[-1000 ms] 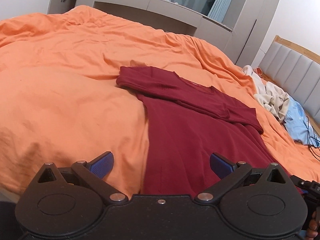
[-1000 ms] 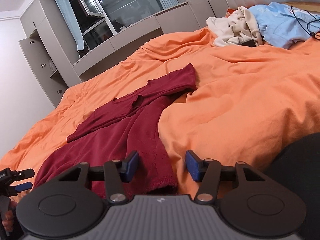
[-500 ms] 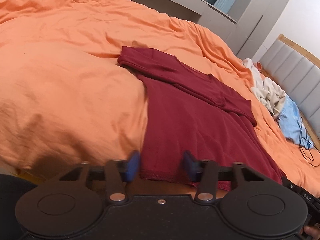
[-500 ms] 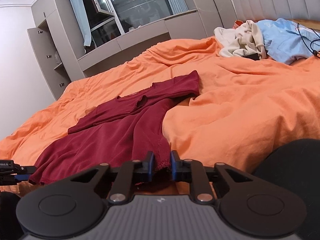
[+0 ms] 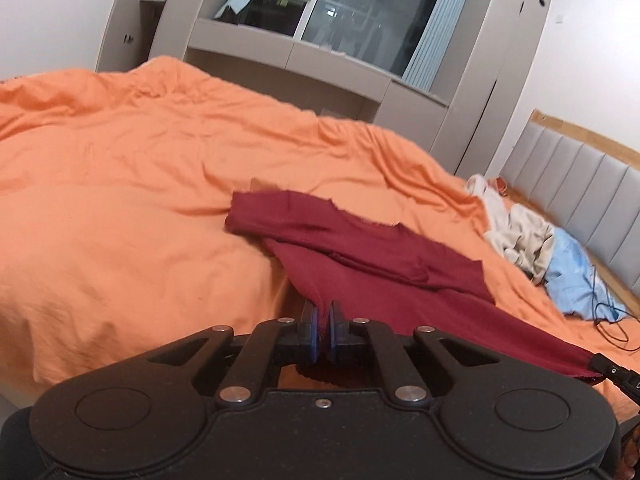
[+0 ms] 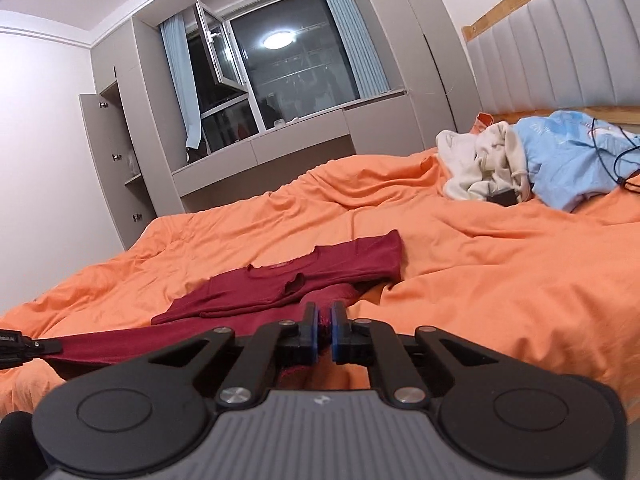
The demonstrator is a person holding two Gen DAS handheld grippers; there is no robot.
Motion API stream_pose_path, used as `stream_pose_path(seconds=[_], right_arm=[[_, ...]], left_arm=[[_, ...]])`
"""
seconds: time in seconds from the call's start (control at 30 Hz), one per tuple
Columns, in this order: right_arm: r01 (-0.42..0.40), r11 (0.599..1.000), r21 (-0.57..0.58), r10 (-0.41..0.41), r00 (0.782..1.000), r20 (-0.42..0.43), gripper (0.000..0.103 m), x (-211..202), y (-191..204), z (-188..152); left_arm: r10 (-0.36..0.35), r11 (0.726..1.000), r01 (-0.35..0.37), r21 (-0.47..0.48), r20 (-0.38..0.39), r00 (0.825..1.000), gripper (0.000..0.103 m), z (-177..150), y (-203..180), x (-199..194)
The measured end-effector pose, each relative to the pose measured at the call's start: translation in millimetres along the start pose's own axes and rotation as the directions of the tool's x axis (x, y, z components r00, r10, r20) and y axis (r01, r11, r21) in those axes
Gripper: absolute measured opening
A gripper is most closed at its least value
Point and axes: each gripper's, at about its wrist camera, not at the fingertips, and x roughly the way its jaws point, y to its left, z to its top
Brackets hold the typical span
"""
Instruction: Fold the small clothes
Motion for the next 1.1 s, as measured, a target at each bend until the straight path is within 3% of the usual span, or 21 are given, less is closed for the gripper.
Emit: stream_pose_path(seconds=[0.3, 0.37, 0.47, 0.53, 0.63, 0.7, 0.73, 0.77, 0.9, 1.1], right_arm=[[0.028, 1.000, 0.000, -0.027, 0.990, -0.140, 0.007, 14.5, -15.1, -26.2], [0.024, 1.000, -0.020, -0.027, 0.985, -0.172, 0.009, 19.1, -14.3, -30.3], [0.030, 0.998, -0.052, -0.039, 0.981, -0.189, 0.020, 21.1, -10.8, -34.5], [0.027, 0.996, -0.082, -0.043, 0.981, -0.190, 0.048, 20.3, -8.4, -34.4], [0.016, 0.988, -0.157, -0.043, 0.985, -0.168, 0.074, 15.0, -0.8, -33.6], [0.002, 0.976, -0.216, -0.037, 0.987, -0.155, 0.090, 10.7, 3.3, -30.5], [-0.014, 0.967, -0.256, -0.026, 0.988, -0.153, 0.100, 9.0, 7.1, -30.7], [-0.035, 0.956, -0.293, -0.014, 0.987, -0.162, 0.103, 8.1, 10.6, -30.9], [-0.103, 0.873, -0.477, -0.010, 0.974, -0.228, 0.103, 10.8, 30.6, -42.2], [-0.037, 0.775, -0.631, -0.139, 0.964, -0.228, 0.103, 19.4, 49.1, -63.2]], left_arm=[[0.048, 0.998, -0.046, 0.031, -0.069, 0.996, 0.006, -25.0, 2.8, 5.7], [0.056, 0.997, -0.052, 0.054, -0.079, 0.995, 0.011, -26.7, 0.9, 8.0], [0.077, 0.995, -0.071, 0.065, -0.091, 0.993, 0.026, -27.2, 0.3, 10.3], [0.082, 0.995, -0.076, 0.070, -0.091, 0.993, 0.049, -27.4, 0.3, 8.8], [0.109, 0.990, -0.103, 0.095, -0.065, 0.992, 0.081, -26.9, -3.9, 4.8], [0.134, 0.984, -0.129, 0.124, -0.040, 0.990, 0.092, -26.2, -6.8, 0.6], [0.144, 0.981, -0.139, 0.138, -0.026, 0.989, 0.098, -26.0, -8.5, -1.8], [0.150, 0.978, -0.146, 0.150, -0.014, 0.989, 0.101, -26.0, -9.9, -3.6], [0.147, 0.970, -0.143, 0.194, -0.002, 0.989, 0.102, -25.4, -16.2, -6.7], [0.117, 0.967, -0.107, 0.232, -0.028, 0.993, 0.102, -31.2, -30.1, 0.3]])
